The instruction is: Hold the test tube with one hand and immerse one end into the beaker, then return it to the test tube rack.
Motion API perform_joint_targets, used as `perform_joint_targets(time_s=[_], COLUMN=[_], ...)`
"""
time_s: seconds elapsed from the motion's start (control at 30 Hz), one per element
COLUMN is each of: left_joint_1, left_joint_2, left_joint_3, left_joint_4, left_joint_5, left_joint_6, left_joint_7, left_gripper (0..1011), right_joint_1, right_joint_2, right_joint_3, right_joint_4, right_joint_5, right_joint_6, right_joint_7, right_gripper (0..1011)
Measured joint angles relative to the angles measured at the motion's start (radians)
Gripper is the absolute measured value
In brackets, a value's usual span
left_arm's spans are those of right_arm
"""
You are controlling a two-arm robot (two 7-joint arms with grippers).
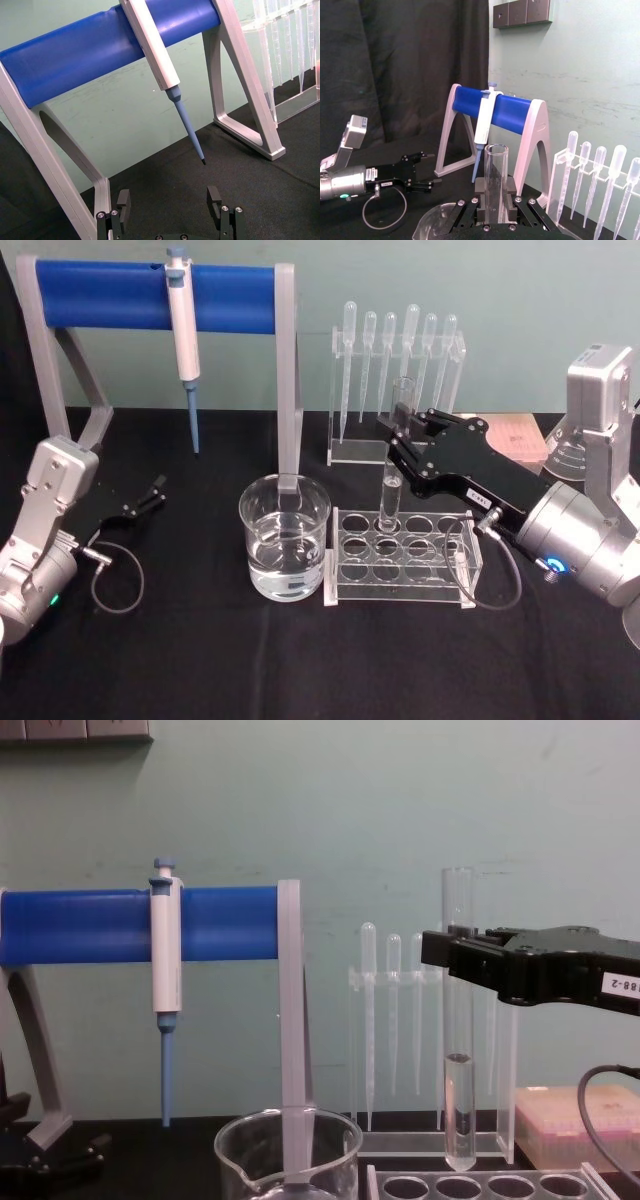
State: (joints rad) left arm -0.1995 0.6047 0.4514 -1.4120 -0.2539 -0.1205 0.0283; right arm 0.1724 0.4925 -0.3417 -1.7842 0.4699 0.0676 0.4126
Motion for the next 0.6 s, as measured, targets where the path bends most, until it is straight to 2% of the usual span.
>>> perform_joint_targets(time_s=[0.6], left_joint_1=[0.0], left_joint_2=[0.0], left_joint_3=[0.0], left_joint_4=[0.0], left_joint_5=[0.0], left_joint_6=[0.0], left_joint_7=[0.0], left_gripper=[1000], right_joint_1=[0.0], right_joint_2=[0.0], right_joint_3=[0.0], right_joint_4=[0.0], right_joint_5=[0.0], right_joint_6=[0.0], right_joint_7=[0.0], right_gripper=[224])
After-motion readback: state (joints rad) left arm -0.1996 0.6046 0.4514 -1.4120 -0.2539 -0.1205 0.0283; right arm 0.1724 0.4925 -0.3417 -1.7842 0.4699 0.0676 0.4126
